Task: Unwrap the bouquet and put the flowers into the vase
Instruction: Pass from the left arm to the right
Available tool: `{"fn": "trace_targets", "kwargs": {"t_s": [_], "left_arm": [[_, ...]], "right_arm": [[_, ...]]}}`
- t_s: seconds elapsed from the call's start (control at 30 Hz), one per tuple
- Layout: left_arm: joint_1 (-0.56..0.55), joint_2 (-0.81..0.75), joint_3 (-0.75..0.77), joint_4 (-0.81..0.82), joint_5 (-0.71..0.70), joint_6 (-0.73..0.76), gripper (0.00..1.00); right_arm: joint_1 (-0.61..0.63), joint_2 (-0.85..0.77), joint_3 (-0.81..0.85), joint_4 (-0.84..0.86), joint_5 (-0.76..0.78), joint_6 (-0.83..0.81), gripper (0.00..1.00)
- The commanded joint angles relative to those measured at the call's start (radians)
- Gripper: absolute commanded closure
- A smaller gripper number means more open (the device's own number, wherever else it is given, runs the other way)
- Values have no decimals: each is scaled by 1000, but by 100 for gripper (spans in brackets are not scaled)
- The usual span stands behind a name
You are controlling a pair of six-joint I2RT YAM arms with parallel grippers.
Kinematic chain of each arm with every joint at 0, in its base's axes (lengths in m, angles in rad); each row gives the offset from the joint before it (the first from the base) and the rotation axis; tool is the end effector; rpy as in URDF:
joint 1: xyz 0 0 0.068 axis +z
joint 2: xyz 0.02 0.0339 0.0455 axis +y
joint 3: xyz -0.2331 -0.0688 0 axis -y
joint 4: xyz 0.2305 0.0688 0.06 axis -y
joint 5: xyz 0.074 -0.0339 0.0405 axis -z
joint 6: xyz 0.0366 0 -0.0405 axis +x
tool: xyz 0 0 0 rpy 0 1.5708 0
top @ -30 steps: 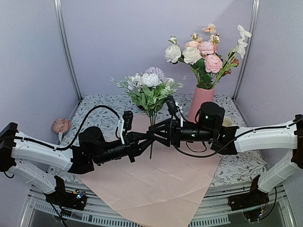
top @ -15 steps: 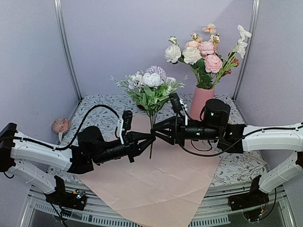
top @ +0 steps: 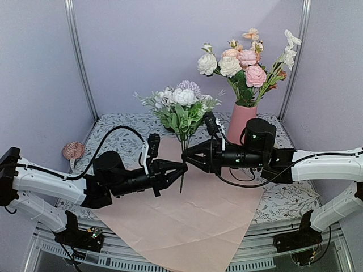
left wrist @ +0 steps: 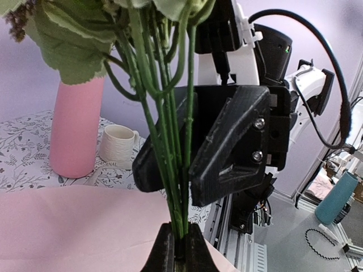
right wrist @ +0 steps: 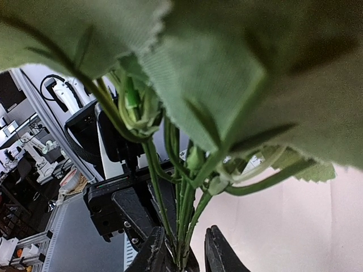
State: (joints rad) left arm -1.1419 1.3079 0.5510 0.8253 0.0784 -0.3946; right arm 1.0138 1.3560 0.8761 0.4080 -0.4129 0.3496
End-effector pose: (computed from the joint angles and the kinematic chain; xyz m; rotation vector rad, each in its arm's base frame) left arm 0.1132 -0.2544 0.2315 0.6646 1.5059 -1.2701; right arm 0.1513 0.2707 0.2803 -0.9151 1.5814 1.3432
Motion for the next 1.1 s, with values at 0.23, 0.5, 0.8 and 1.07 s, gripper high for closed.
{"fn": "trace_targets", "kwargs": {"t_s": [0.23,0.5,0.8,1.07], "left_arm": [[10,6,13,13,35,22,100],[10,10,15,6,44,29,100],[9,11,20,-9,50,30,96],[9,9,17,-21,34,18,62]], "right_arm": [[1,-9,41,-46,49,-8,76],[1,0,50,-60,73,-13,86],[3,-38,22,-69,166,-14,98],[1,-106,-33,-61,275,-1,98]]}}
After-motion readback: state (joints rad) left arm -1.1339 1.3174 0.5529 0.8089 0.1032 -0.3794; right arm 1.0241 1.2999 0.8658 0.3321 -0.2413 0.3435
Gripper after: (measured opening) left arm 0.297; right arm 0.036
